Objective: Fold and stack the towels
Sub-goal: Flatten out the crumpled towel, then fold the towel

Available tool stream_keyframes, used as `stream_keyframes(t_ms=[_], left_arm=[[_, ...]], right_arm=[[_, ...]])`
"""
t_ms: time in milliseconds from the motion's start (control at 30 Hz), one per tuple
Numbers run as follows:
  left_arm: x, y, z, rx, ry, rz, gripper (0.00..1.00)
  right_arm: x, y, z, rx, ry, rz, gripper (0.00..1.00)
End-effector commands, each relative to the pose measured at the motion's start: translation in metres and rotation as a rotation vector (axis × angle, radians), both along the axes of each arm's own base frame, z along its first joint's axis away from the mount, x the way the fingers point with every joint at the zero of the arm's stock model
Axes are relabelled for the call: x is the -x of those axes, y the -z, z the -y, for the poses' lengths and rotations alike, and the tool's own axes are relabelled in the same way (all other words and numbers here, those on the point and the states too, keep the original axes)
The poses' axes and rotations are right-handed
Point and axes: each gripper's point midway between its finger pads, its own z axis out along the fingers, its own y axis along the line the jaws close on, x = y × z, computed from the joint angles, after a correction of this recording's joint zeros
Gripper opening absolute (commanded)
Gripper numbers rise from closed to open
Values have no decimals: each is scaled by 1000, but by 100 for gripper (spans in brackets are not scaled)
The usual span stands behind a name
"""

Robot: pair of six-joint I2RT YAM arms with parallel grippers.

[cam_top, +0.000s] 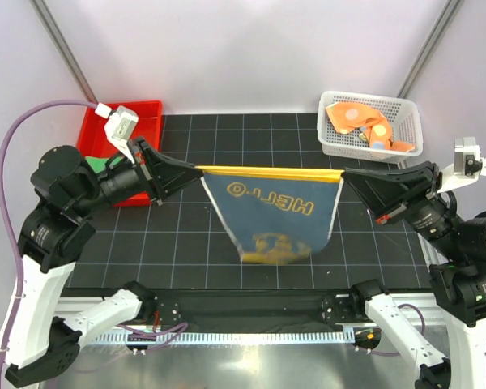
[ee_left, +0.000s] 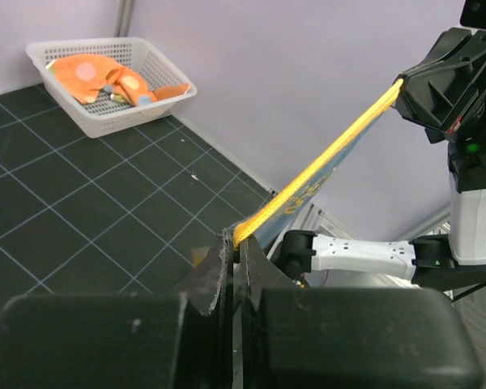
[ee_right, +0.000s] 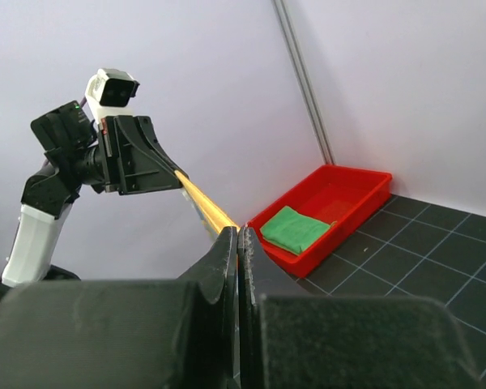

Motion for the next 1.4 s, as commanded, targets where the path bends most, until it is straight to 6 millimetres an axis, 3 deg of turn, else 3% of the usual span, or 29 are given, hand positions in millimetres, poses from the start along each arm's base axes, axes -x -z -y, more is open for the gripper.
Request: stream_keyframes(t_ms=[0, 133, 233, 267, 333, 400, 433, 467, 500, 533, 600, 633, 667, 700, 733, 767, 800, 833, 867, 967, 1100, 1133, 1233, 1267, 1333, 1367], left_arm=[[-4, -26, -5, 50, -42, 42, 0], [-56, 7, -10, -100, -210, -4, 0], [-111, 47, -7, -243, -330, -87, 0], [-123, 57, -7, -278, -348, -95, 0], [-159, 82, -4, -319, -376, -142, 0], [-186, 99, -5, -335, -398, -174, 0], [-213, 111, -9, -335, -426, -189, 0], [-227, 121, -10, -337, -426, -206, 0], [-241, 128, -11, -337, -428, -210, 0], [-271, 147, -17, -346, -447, -230, 0], [-301, 155, -20, -352, -454, -207, 0], [-320, 162, -21, -348, -467, -199, 0], [-343, 189, -22, -354, -444, -243, 0], [-360, 187, -23, -335, -438, -233, 0], [-375, 191, -29, -316, -436, -249, 0], [-393, 226, -28, -327, -416, -313, 0], [-401, 215, -23, -299, -372, -292, 0], [-406, 221, -24, -289, -362, -308, 0], [-417, 243, -28, -297, -356, -343, 0], [-422, 252, -29, -317, -324, -326, 0], [-418, 268, -35, -368, -328, -329, 0], [-416, 277, -38, -382, -332, -346, 0], [-409, 279, -43, -402, -340, -352, 0], [-404, 286, -44, -412, -335, -367, 0], [-394, 280, -45, -425, -333, -363, 0], [-386, 291, -47, -439, -327, -391, 0]], right_arm=[[-3, -23, 16, -52, 103, 38, 1], [-53, -3, 33, -10, 290, -17, 1], [-109, 23, 34, 74, 385, -86, 1], [-139, 46, 29, 120, 397, -138, 1], [-166, 57, 23, 136, 396, -147, 1], [-206, 95, 10, 178, 374, -220, 1], [-220, 97, 4, 177, 359, -199, 1], [-234, 112, 0, 193, 353, -220, 1], [-264, 133, -7, 210, 354, -241, 1], [-279, 146, -9, 221, 357, -256, 1], [-311, 164, -15, 220, 354, -251, 1], [-336, 197, -19, 238, 349, -309, 1], [-353, 204, -19, 234, 352, -312, 1], [-368, 206, -21, 223, 347, -292, 1], [-392, 226, -26, 231, 334, -317, 1], [-404, 232, -24, 230, 332, -321, 1], [-413, 234, -28, 236, 313, -315, 1], [-430, 265, -31, 264, 302, -356, 1], [-440, 251, -33, 258, 296, -323, 1], [-455, 270, -36, 280, 253, -342, 1], [-452, 287, -35, 301, 228, -368, 1], [-449, 290, -37, 306, 215, -375, 1], [-435, 302, -40, 317, 179, -414, 1], [-427, 315, -39, 326, 175, -444, 1], [-413, 310, -37, 328, 173, -444, 1], [-402, 319, -37, 336, 157, -472, 1]])
